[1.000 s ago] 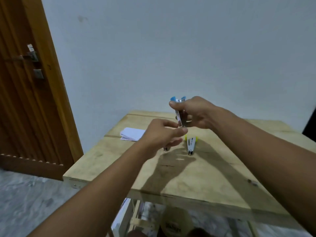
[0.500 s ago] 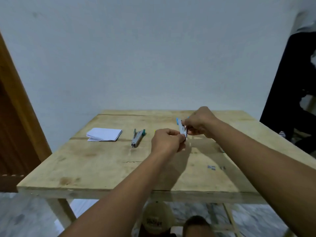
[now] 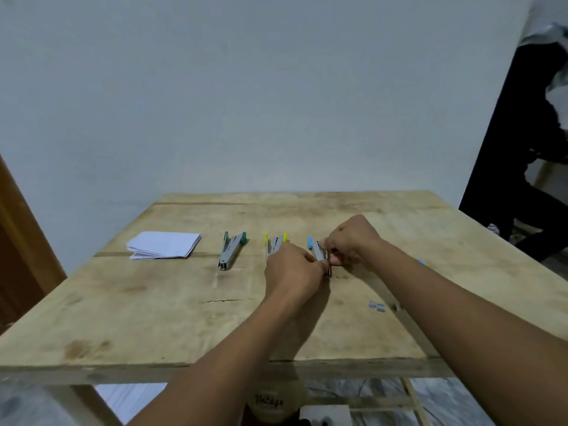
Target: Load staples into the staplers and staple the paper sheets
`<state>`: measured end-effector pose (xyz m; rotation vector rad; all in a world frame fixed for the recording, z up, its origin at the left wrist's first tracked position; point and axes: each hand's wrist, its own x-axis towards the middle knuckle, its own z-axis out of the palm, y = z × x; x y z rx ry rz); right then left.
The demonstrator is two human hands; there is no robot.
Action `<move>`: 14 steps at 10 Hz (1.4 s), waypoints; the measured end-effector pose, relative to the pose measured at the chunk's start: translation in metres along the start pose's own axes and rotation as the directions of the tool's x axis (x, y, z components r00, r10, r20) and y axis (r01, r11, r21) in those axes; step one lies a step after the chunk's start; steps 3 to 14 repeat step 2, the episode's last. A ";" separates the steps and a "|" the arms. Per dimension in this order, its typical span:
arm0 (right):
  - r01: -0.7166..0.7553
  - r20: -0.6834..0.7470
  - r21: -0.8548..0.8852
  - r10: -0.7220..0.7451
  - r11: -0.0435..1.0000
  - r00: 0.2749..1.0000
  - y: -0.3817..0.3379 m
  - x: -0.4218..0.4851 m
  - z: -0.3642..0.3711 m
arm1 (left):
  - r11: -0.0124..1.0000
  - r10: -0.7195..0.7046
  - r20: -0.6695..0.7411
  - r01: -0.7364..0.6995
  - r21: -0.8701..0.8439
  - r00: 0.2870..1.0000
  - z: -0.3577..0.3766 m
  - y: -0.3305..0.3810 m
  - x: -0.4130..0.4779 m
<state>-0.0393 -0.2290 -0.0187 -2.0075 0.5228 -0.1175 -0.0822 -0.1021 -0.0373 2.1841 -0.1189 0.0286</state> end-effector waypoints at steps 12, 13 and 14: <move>0.020 -0.004 0.073 -0.019 0.997 1.000 0.006 -0.002 -0.004 | 0.995 0.047 -0.027 -0.049 -0.088 0.999 0.000 -0.001 -0.008; 0.020 -0.004 0.073 -0.019 0.997 1.000 0.006 -0.002 -0.004 | 0.995 0.047 -0.027 -0.049 -0.088 0.999 0.000 -0.001 -0.008; 0.020 -0.004 0.073 -0.019 0.997 1.000 0.006 -0.002 -0.004 | 0.995 0.047 -0.027 -0.049 -0.088 0.999 0.000 -0.001 -0.008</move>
